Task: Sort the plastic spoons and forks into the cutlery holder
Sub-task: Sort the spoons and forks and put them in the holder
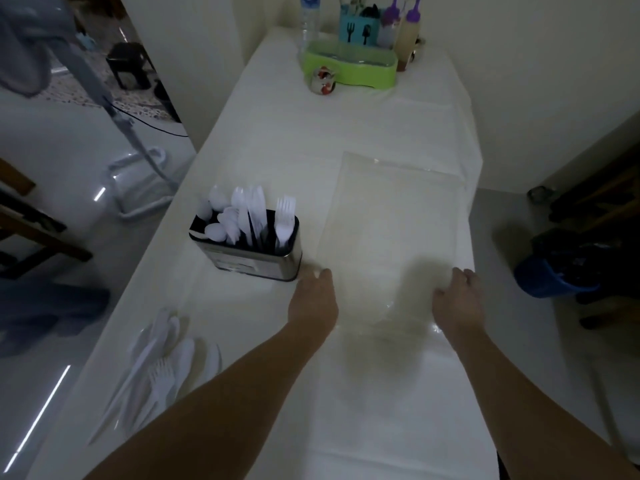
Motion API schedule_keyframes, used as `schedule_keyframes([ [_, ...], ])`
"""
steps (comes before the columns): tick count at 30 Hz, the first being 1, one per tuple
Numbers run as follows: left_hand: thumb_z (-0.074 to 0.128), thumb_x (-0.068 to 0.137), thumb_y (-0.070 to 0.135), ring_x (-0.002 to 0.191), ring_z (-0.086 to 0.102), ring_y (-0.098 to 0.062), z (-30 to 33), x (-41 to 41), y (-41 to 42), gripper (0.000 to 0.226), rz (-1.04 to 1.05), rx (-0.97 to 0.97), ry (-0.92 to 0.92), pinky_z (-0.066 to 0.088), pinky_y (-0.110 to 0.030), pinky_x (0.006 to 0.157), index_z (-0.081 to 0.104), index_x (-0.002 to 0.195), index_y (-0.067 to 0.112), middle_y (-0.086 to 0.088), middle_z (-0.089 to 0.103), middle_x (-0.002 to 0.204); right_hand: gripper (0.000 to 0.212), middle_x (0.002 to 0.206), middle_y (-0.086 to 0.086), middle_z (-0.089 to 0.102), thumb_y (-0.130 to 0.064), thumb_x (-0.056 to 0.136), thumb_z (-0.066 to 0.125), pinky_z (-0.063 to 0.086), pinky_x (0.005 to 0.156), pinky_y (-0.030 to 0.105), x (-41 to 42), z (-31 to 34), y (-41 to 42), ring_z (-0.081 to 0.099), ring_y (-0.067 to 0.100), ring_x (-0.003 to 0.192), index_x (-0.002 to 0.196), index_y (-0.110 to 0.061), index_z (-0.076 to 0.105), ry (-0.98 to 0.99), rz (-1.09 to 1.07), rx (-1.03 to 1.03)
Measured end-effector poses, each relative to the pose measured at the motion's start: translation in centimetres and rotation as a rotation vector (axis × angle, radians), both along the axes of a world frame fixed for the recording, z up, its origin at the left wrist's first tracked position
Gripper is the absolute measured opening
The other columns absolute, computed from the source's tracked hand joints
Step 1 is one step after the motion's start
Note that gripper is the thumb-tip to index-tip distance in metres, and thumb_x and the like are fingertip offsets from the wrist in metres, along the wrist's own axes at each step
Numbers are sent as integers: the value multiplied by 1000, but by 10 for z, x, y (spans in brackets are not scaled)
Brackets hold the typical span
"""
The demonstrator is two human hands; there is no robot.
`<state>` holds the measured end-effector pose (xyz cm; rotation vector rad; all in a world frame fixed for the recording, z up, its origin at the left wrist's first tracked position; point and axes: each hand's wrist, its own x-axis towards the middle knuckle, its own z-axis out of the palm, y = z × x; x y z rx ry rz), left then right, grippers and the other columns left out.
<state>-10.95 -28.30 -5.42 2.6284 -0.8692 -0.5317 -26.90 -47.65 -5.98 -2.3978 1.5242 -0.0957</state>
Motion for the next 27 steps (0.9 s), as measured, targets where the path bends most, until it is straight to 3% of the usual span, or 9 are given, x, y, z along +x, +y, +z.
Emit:
schedule_keyframes([
  [4, 45, 90, 8, 119, 44, -29, 1, -22, 16, 34, -237, 55, -251, 42, -37, 93, 51, 123, 14, -10, 43, 136, 40, 132, 26, 55, -10, 88, 62, 43, 103, 48, -5, -5, 49, 51, 43, 120, 125, 4, 59, -13, 232, -88],
  [7, 45, 88, 9, 134, 31, -33, -2, -30, 28, 44, -382, 197, -201, 33, -45, 107, 46, 132, 11, -14, 35, 145, 33, 121, 25, 63, -16, 88, 60, 49, 96, 50, -12, -8, 93, 58, 44, 112, 116, 1, 66, 1, 362, -114],
  [9, 48, 86, 10, 140, 22, -35, 0, -29, 32, 54, -425, 276, -155, 28, -50, 111, 39, 139, 9, -15, 25, 152, 44, 123, 23, 62, -31, 90, 46, 50, 95, 52, -18, -15, 112, 57, 43, 115, 118, -2, 65, 79, 433, -60],
  [12, 49, 86, 13, 142, 21, -35, 10, -28, 40, 57, -458, 243, -124, 28, -51, 112, 35, 141, 10, -16, 23, 154, 63, 135, 22, 55, -43, 88, 29, 47, 100, 52, -24, -27, 122, 50, 42, 125, 128, -5, 59, 206, 542, -25],
  [16, 47, 92, 12, 145, 19, -34, 29, -26, 73, 54, -407, 143, -77, 24, -48, 117, 36, 144, 9, -16, 24, 157, 58, 143, 24, 46, -34, 90, 53, 42, 105, 53, -18, -17, 132, 42, 43, 132, 138, -3, 48, 271, 474, -23],
  [20, 47, 91, 12, 136, 36, -32, 39, -21, 137, 44, -286, -27, -86, 34, -45, 112, 50, 134, 8, -17, 43, 145, 46, 122, 30, 59, -12, 74, 74, 50, 91, 56, 5, -1, 170, 55, 49, 110, 115, 4, 63, 167, 441, -69],
  [23, 52, 85, 11, 112, 52, -27, 42, -9, 191, 36, -164, -155, -129, 48, -43, 95, 61, 120, 11, -10, 60, 122, 36, 112, 23, 63, -10, 74, 72, 52, 85, 49, 30, 13, 216, 58, 44, 99, 109, 0, 68, 60, 460, -42],
  [27, 60, 83, 10, 101, 58, -26, 50, 17, 258, 29, -13, -166, -188, 50, -37, 88, 67, 112, 14, -7, 65, 110, 32, 112, 15, 63, -18, 85, 63, 50, 88, 40, 62, 29, 289, 59, 36, 102, 116, -9, 65, -23, 476, 166],
])
